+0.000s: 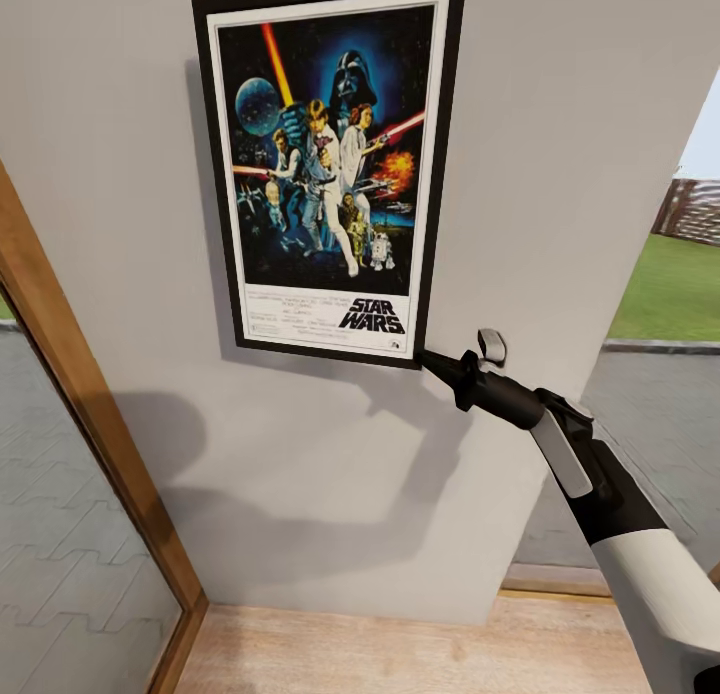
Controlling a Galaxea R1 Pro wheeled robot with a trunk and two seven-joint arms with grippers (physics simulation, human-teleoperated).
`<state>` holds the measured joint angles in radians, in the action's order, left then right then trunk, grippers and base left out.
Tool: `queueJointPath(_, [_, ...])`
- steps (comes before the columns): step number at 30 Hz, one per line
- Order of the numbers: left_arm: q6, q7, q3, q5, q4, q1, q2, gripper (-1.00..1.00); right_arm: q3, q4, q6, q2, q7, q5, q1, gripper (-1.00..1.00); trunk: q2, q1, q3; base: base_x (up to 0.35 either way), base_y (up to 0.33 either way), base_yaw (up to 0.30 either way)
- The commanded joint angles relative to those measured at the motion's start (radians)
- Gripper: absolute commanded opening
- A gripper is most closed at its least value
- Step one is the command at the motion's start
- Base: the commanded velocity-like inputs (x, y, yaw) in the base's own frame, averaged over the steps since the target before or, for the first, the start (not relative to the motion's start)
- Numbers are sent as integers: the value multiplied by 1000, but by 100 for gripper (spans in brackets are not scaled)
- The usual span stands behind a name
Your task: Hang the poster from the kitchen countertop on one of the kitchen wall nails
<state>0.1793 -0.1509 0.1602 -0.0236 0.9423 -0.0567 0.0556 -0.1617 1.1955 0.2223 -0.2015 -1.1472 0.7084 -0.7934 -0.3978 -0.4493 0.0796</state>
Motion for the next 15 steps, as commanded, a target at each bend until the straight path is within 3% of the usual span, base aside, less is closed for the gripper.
queueJointPath(1, [7, -6, 2, -2, 3, 0, 0, 100, -2, -1, 14, -1, -5, 13, -1, -100, -2, -1, 2, 40, 14, 0])
queueJointPath(15, [7, -6, 2, -2, 3, 0, 0, 100, -2, 0, 14, -1, -5, 13, -1, -100, -2, -1, 2, 37, 3, 0])
